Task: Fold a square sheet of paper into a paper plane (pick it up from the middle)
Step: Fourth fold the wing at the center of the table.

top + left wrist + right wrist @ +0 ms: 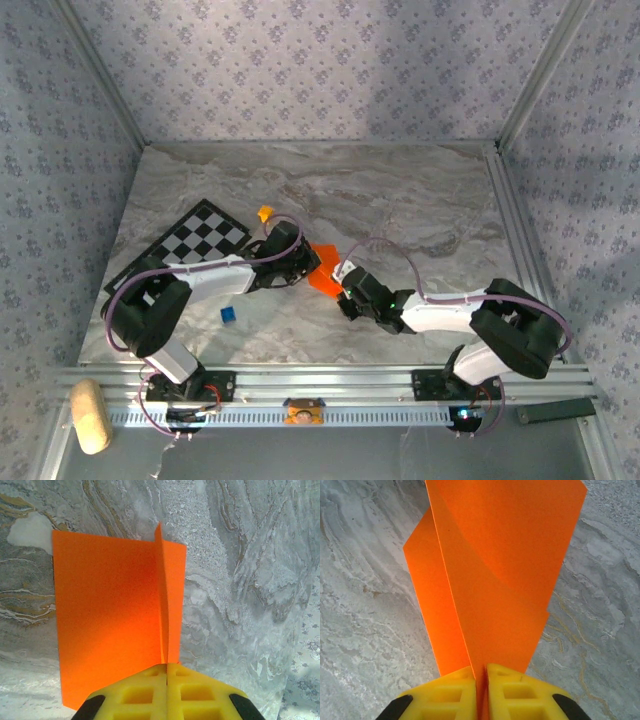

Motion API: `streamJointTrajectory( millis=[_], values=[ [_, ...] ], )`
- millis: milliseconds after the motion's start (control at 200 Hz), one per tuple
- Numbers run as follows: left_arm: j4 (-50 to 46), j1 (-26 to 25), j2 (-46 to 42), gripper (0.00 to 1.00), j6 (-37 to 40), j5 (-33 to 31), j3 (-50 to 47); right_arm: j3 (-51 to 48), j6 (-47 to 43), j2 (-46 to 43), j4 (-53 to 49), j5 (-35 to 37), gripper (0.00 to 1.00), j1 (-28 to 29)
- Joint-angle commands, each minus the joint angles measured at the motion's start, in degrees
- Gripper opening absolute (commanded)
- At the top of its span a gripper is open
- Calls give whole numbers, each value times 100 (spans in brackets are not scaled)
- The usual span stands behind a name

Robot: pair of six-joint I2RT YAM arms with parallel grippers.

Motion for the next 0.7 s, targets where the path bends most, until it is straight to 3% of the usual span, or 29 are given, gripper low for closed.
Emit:
streamJointTrajectory(
  millis=[0,210,395,695],
  values=[
    [-110,36,-131,6,-25,-74,83,107,38,71,-42,-60,12,-28],
    [-134,39,-141,6,-34,-110,56,128,39,73,-109,-107,8,-31],
    [-160,36,-128,6,-34,-119,77,156,29,23,-138,-124,15,-25],
    [-169,35,-145,6,-34,-117,71,196,-49,-43,-133,-142,16,-25]
  ],
)
